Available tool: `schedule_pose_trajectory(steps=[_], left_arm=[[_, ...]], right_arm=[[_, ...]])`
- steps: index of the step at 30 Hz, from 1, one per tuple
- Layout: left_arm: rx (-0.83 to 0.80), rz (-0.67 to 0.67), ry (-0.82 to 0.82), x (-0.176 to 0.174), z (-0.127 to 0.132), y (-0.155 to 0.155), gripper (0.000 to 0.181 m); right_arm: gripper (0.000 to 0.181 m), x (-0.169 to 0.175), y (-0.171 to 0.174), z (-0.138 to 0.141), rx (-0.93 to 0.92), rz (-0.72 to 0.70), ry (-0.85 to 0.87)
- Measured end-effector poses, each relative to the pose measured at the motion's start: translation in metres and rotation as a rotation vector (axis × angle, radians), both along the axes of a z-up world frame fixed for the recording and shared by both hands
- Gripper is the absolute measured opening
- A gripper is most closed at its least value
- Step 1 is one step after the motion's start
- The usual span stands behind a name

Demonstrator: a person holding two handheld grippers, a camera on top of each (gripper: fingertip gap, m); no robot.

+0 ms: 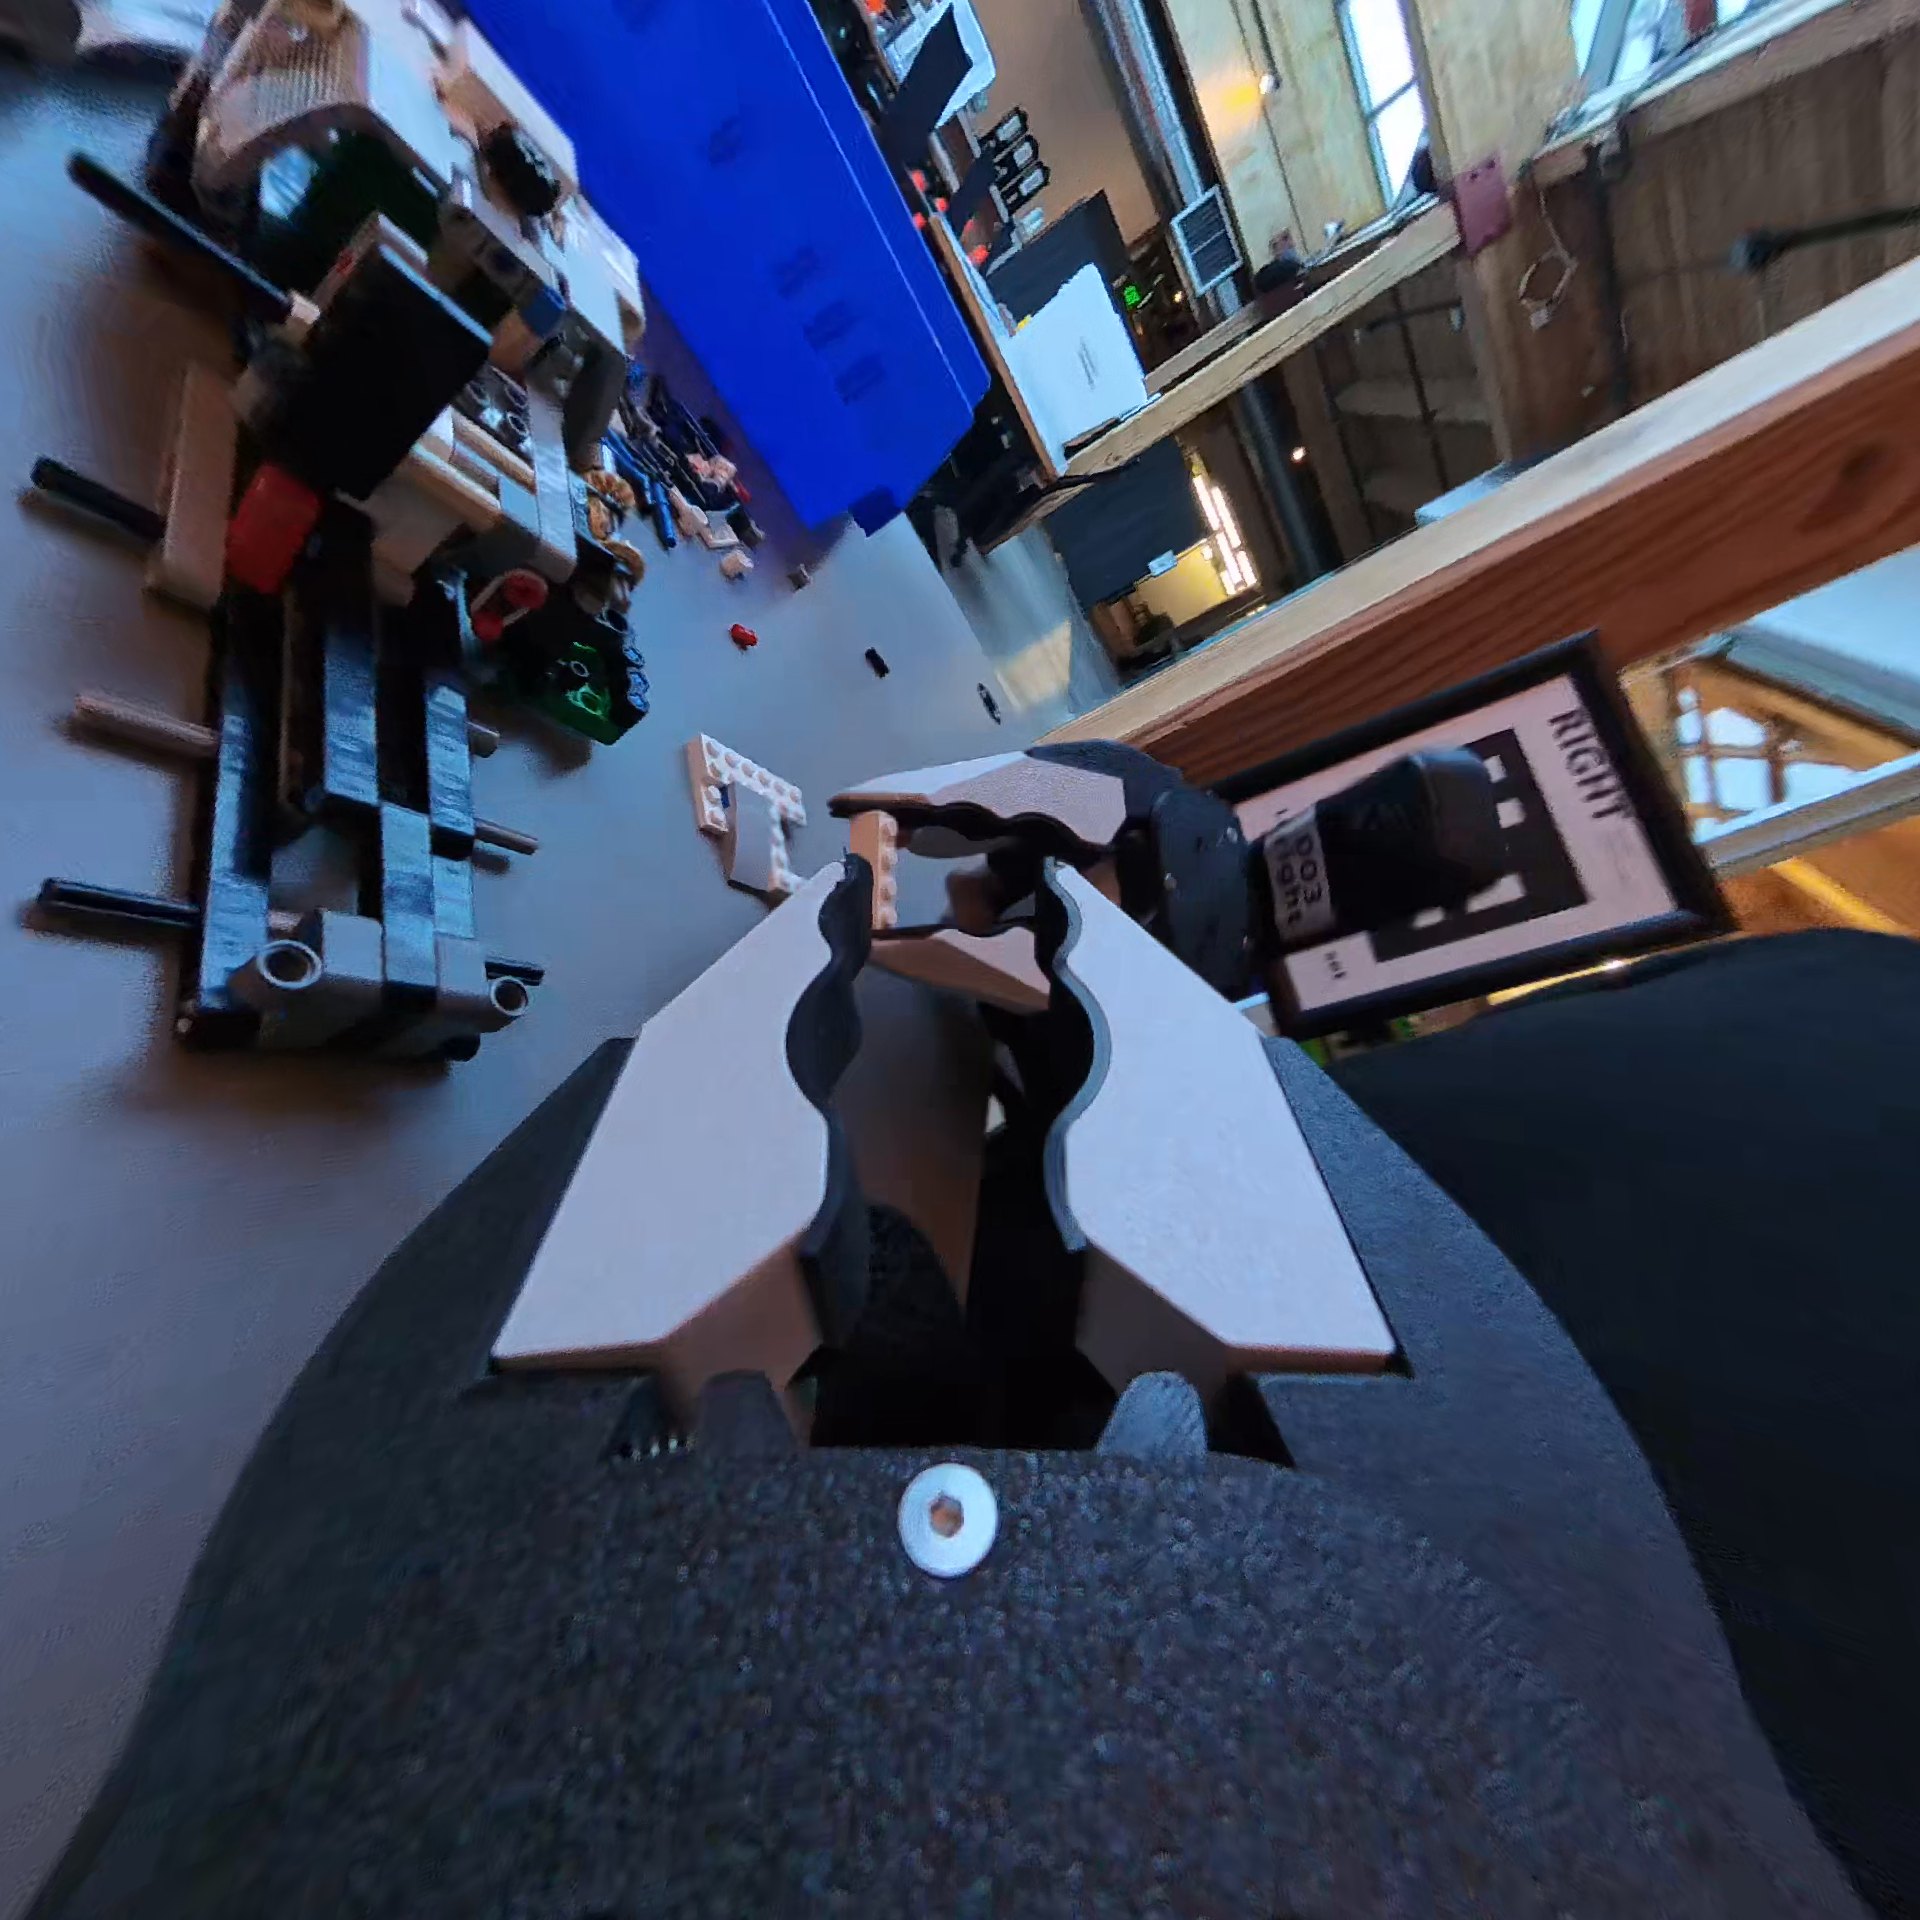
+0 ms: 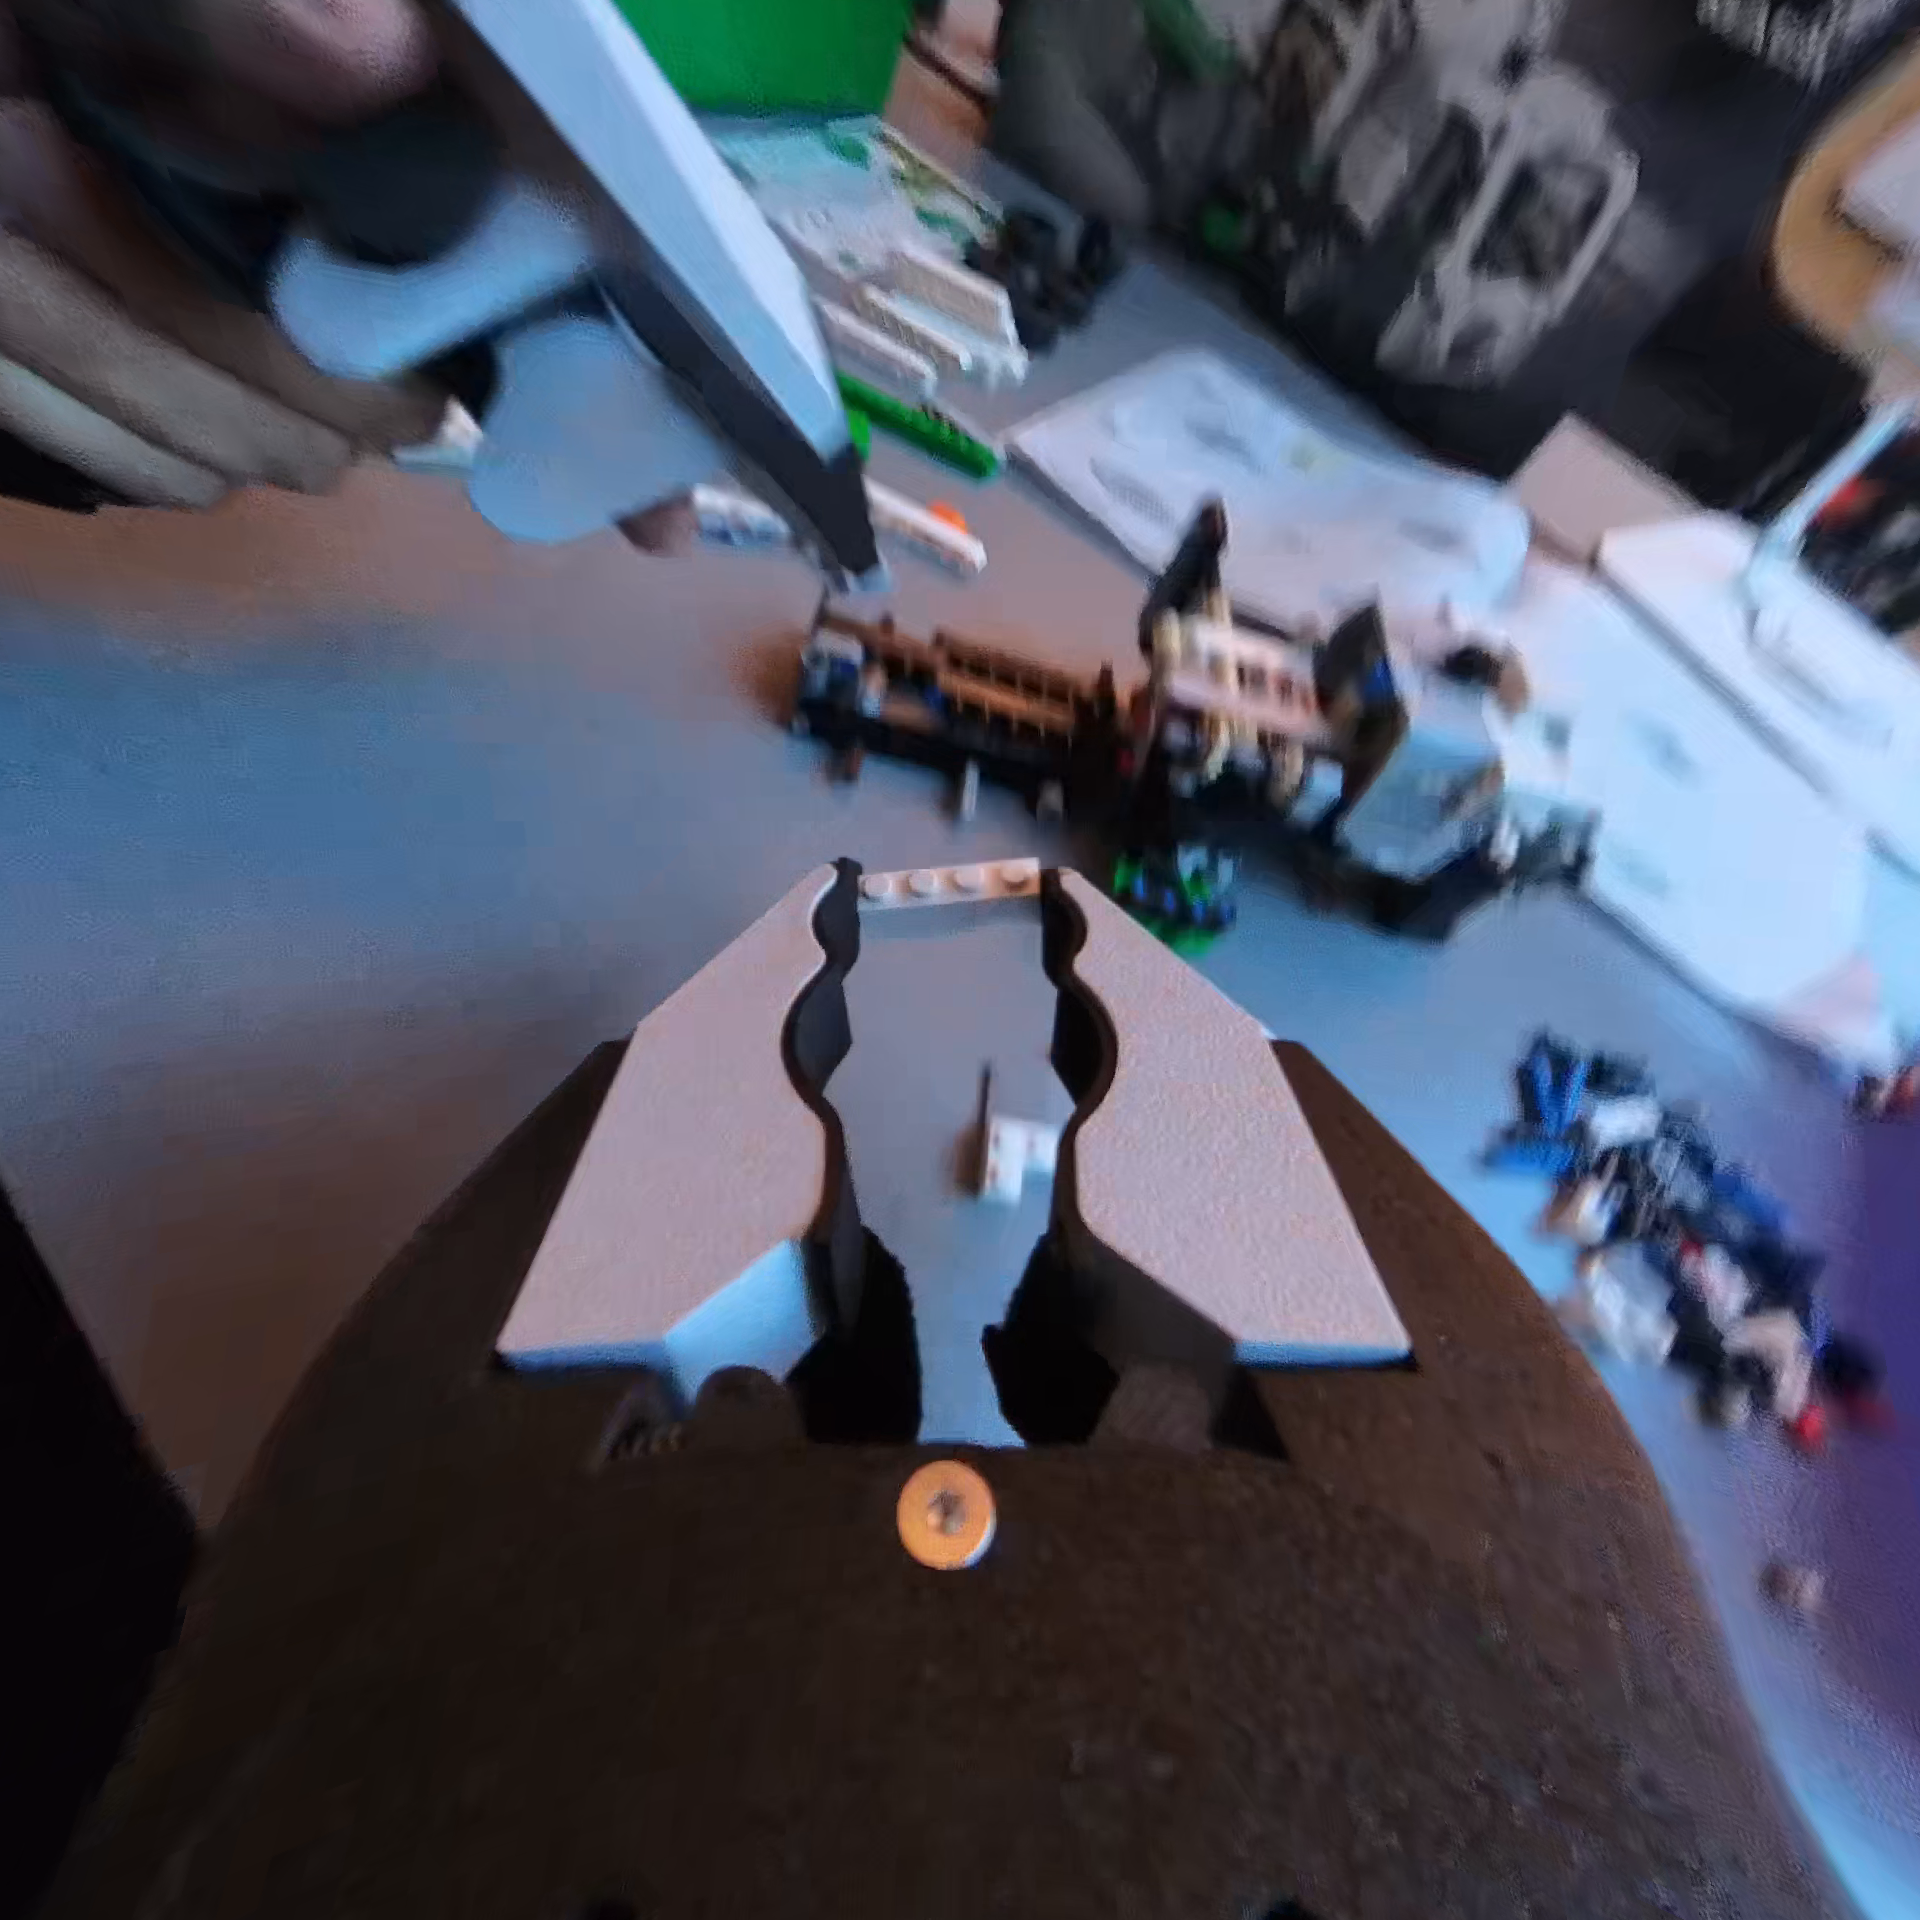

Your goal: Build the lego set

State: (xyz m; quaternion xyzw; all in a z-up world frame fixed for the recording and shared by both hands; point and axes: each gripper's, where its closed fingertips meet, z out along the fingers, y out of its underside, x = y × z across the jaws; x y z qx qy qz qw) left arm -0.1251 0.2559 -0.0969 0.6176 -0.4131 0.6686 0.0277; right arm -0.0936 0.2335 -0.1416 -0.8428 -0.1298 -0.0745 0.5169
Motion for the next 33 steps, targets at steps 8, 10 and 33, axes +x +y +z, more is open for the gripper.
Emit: schedule_pose_trajectory(steps=[8,10,33], left_arm=[[0.276,0.031,0.033,-0.015,-0.020,0.003,0.029],[0.342,0.051,0.068,-0.020,-0.027,0.008,0.028],[0.630,0.293,0.179,-0.051,-0.042,0.065,0.026]], right_arm=[[0.034,-0.010,-0.019,-0.024,-0.143,-0.104,0.354],[0.034,-0.012,-0.014,-0.032,-0.206,-0.108,0.354],[0.041,0.034,-0.015,0.001,-0.101,-0.156,0.344]])
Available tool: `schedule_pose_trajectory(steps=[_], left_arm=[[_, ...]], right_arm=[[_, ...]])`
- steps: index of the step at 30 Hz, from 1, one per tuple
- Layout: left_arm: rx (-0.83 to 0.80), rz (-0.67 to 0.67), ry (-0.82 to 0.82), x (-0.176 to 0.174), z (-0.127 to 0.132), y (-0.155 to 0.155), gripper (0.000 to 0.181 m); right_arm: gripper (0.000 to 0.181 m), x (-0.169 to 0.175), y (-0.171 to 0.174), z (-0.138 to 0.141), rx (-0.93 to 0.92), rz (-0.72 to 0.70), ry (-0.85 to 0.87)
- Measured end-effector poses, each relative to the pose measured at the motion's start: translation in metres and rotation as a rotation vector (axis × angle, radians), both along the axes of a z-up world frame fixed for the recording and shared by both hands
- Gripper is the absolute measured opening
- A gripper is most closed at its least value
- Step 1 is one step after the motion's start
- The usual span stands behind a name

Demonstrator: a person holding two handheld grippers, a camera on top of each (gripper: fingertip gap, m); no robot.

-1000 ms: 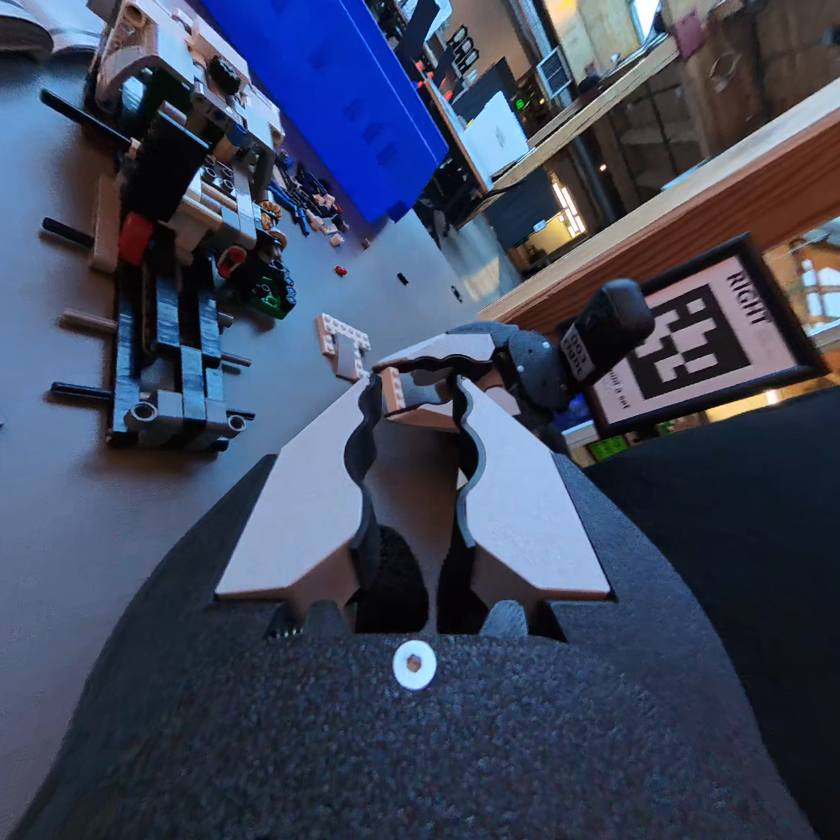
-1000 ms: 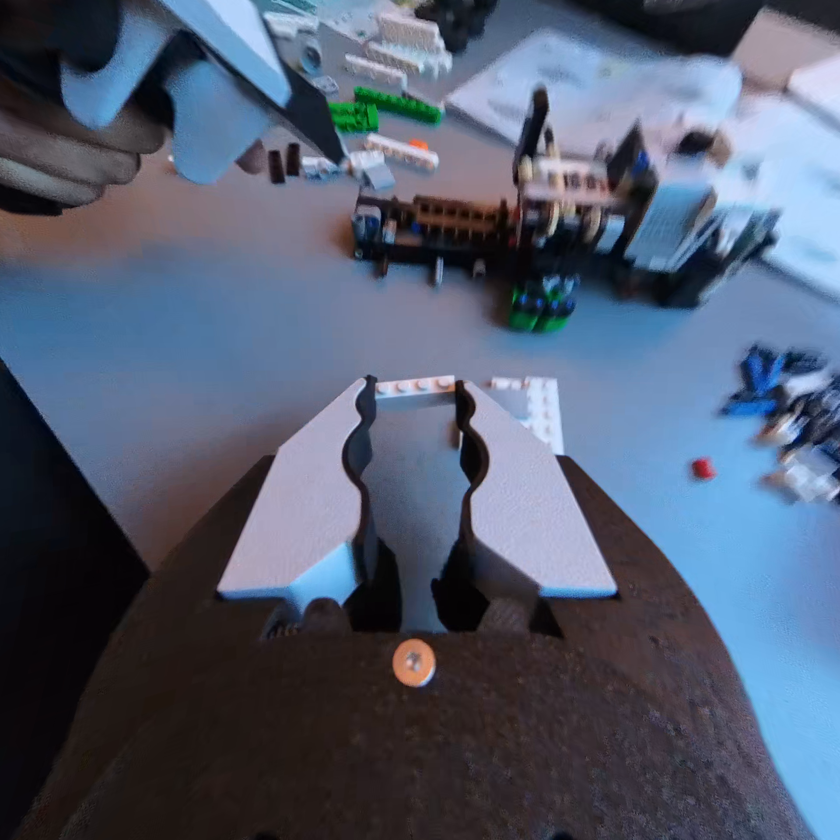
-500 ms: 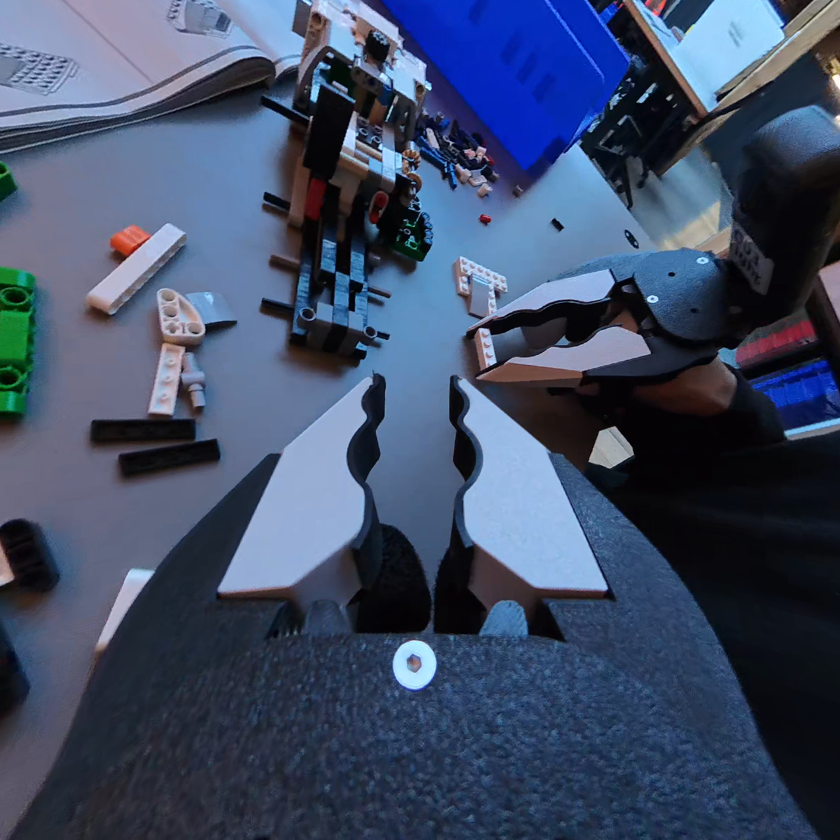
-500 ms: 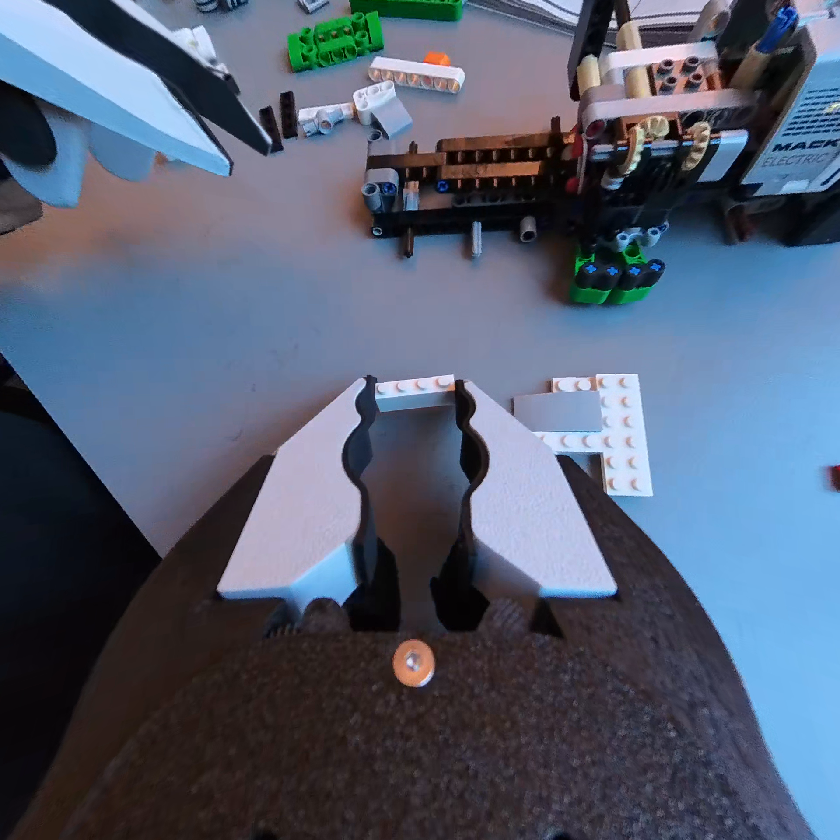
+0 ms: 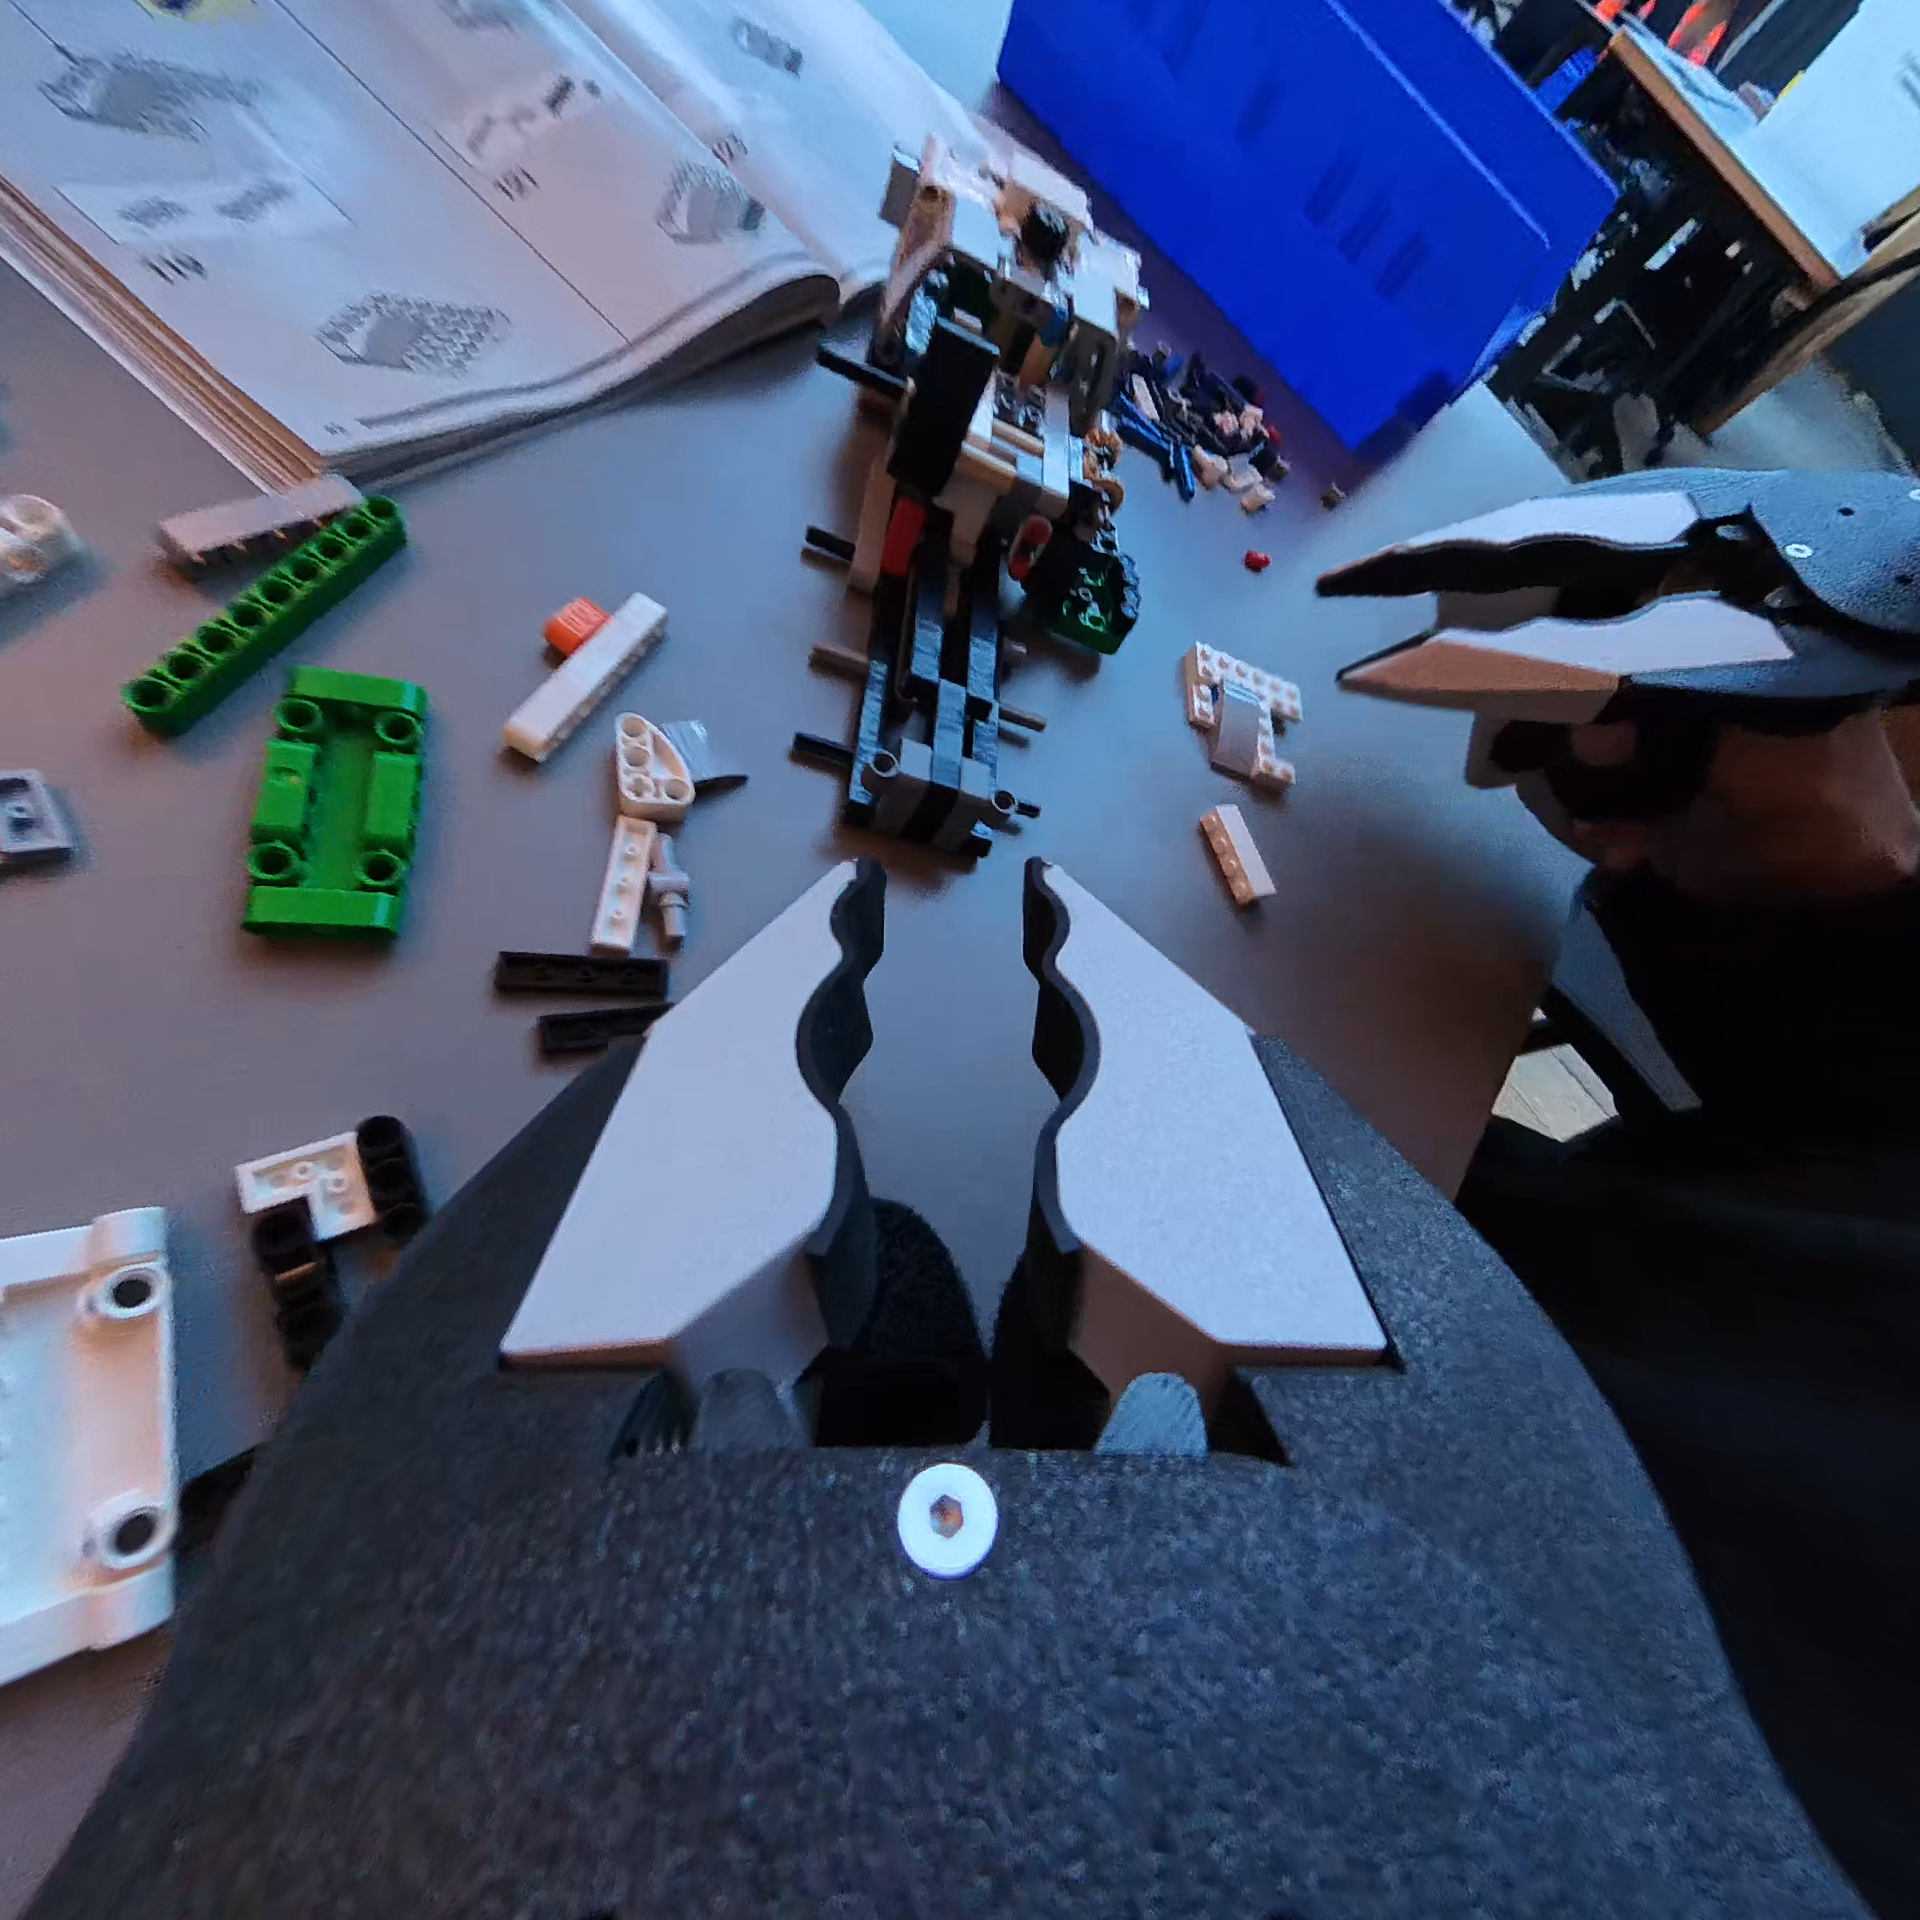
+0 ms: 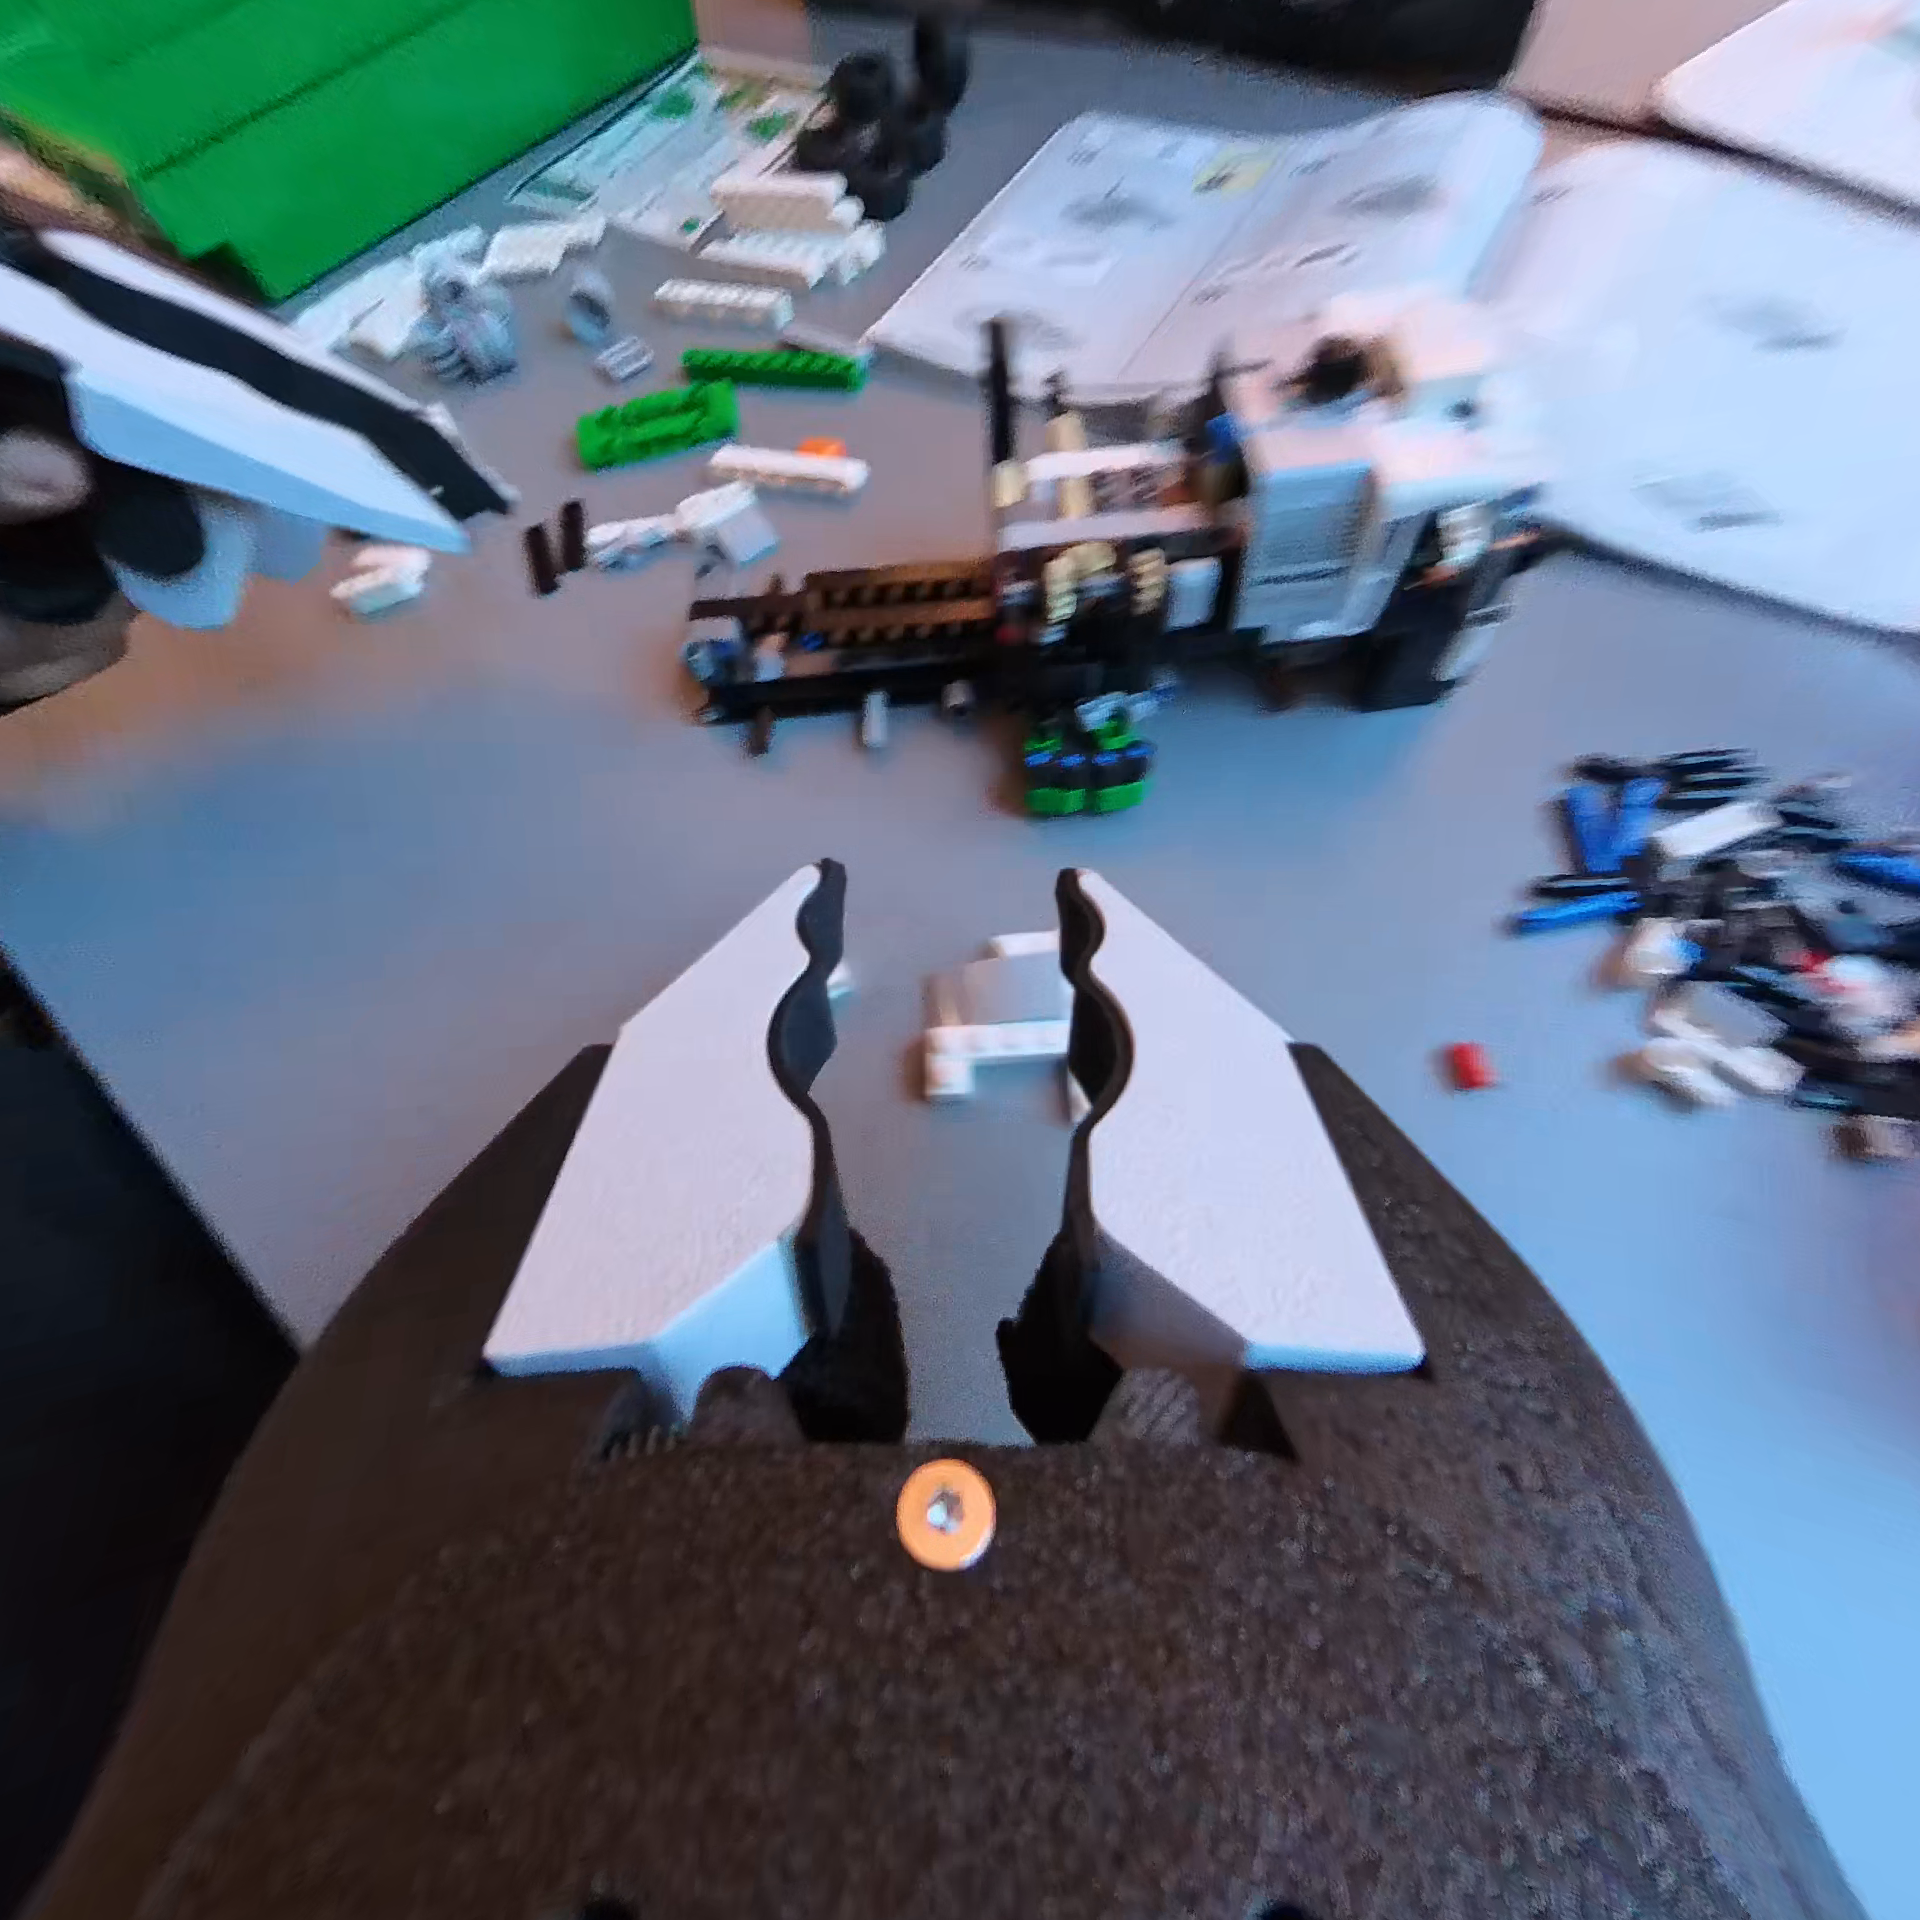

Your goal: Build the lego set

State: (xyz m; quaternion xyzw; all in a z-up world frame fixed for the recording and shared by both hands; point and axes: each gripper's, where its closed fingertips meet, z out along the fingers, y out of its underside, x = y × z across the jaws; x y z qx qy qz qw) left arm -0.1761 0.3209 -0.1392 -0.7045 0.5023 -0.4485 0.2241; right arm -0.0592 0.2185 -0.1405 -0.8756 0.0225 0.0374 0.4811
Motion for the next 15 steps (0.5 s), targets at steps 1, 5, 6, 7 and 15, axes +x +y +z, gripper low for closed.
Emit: schedule_pose_trajectory(steps=[1,5,6,7,15], left_arm=[[0.013,0.015,-0.011,0.000,0.003,0.004,0.026],[0.057,0.070,-0.039,-0.002,0.013,0.020,0.025],[0.064,0.083,-0.043,-0.002,0.015,0.023,0.025],[0.069,0.095,-0.044,-0.003,0.016,0.025,0.025],[0.061,0.152,-0.040,0.003,0.018,0.035,0.024]], right_arm=[[0.041,0.014,-0.002,0.004,0.025,-0.030,-0.024],[0.041,0.062,-0.009,0.007,0.054,-0.129,-0.045],[0.041,0.072,-0.011,0.005,0.046,-0.147,-0.047],[0.040,0.081,-0.012,0.002,0.040,-0.163,-0.049],[0.037,0.129,-0.010,-0.018,-0.032,-0.228,-0.074]])
